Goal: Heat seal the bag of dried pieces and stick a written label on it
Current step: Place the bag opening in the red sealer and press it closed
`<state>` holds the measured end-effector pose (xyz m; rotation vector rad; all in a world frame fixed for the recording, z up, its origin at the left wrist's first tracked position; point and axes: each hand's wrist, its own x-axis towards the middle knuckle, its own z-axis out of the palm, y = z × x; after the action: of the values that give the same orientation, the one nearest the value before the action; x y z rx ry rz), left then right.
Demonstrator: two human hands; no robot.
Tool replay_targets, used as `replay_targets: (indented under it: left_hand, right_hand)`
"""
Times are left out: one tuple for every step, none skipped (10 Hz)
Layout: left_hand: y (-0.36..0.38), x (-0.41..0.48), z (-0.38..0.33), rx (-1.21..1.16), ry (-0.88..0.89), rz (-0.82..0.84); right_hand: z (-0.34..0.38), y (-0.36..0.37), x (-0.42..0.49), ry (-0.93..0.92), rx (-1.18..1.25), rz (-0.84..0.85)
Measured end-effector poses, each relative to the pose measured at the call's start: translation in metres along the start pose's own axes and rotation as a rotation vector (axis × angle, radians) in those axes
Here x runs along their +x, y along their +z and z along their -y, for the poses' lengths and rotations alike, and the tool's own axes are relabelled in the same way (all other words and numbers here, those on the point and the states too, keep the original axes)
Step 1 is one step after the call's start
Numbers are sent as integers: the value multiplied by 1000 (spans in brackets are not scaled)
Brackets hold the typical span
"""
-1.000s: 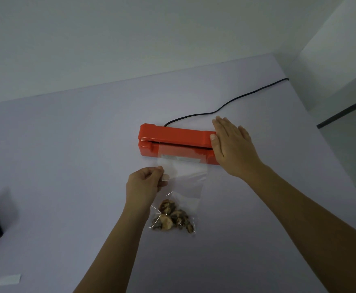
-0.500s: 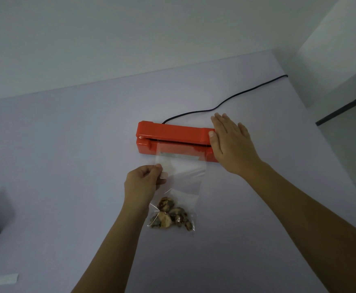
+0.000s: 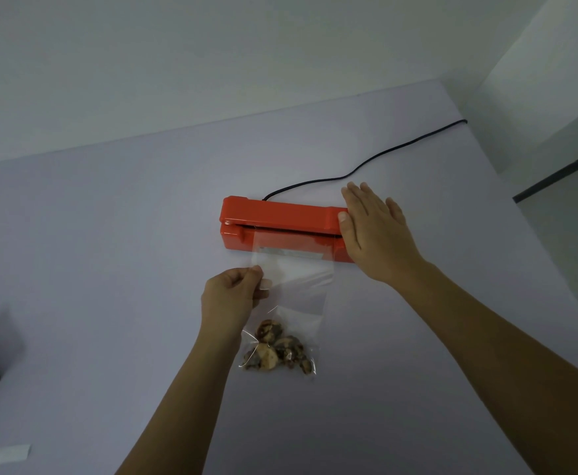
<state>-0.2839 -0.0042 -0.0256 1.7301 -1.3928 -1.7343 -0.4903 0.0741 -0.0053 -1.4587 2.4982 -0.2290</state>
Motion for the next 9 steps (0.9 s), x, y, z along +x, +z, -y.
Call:
replay_targets:
  left_hand:
    - [1, 1, 0, -2, -5, 2]
    - [2, 1, 0, 3, -8, 0]
    - [2, 1, 0, 4, -8, -2]
    - [2, 2, 1, 8, -7, -2]
    - [3, 2, 1, 10, -5, -8]
    - [4, 3, 1, 10, -4, -8]
    - [5, 3, 2, 11, -4, -5]
    - [5, 2, 2, 13, -5, -6]
    - [4, 2, 1, 14, -10, -3]
  right_hand:
    - [0, 0, 0, -1, 4, -2]
    - [-1, 0, 0, -2, 4, 0]
    - [-2, 0, 0, -1, 7, -1]
    - [-2, 0, 1, 1, 7, -1]
    - [-2, 0, 0, -1, 8, -6]
    - [-3, 0, 0, -1, 12, -9]
    - [-4, 0, 0, 2, 11, -7]
    - [-5, 0, 0, 1, 8, -6]
    - [-4, -1, 0, 0, 6, -7]
